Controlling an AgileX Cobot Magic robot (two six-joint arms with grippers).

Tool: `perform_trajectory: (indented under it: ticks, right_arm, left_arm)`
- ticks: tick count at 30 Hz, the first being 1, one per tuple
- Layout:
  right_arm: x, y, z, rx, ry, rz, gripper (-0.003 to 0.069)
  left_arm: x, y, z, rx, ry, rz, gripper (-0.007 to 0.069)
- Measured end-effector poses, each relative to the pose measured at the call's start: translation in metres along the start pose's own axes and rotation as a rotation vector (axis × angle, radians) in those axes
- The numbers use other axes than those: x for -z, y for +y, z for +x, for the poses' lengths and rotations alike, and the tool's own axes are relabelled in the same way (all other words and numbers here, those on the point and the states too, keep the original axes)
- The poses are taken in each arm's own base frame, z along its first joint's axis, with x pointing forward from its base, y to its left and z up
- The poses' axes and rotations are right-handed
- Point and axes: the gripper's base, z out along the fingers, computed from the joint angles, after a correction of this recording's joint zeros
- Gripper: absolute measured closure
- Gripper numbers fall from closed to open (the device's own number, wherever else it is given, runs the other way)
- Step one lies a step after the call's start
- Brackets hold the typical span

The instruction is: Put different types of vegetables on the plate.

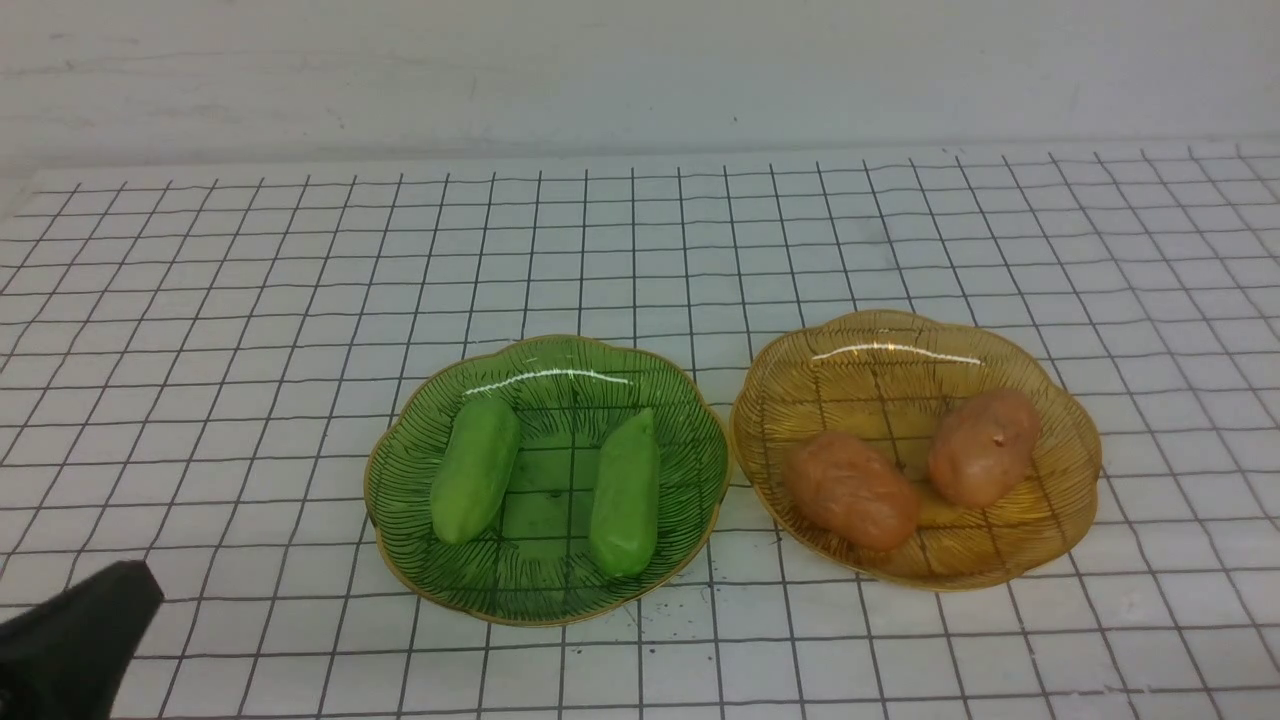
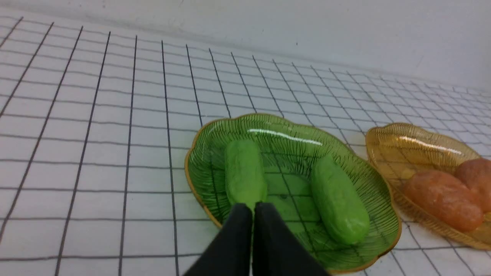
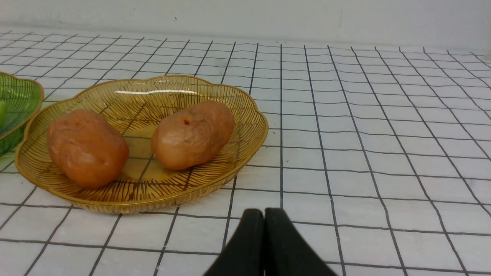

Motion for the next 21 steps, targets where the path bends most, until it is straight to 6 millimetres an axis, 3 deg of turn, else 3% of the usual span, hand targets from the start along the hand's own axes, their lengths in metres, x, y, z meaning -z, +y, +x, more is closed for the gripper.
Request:
perform_trajectory:
  ticks: [13, 21]
  right_arm:
    - [0.0, 0.0, 0.0, 0.0, 0.0, 0.0, 0.0673]
    - [0.0, 0.0, 0.0, 0.0, 0.0, 0.0, 0.0673]
  left_arm:
    - [0.002, 0.015, 0.05, -0.017, 0.071, -0.026, 0.0632]
    - [0.014, 0.024, 0.055, -0.16, 0.004, -0.115, 0.0632]
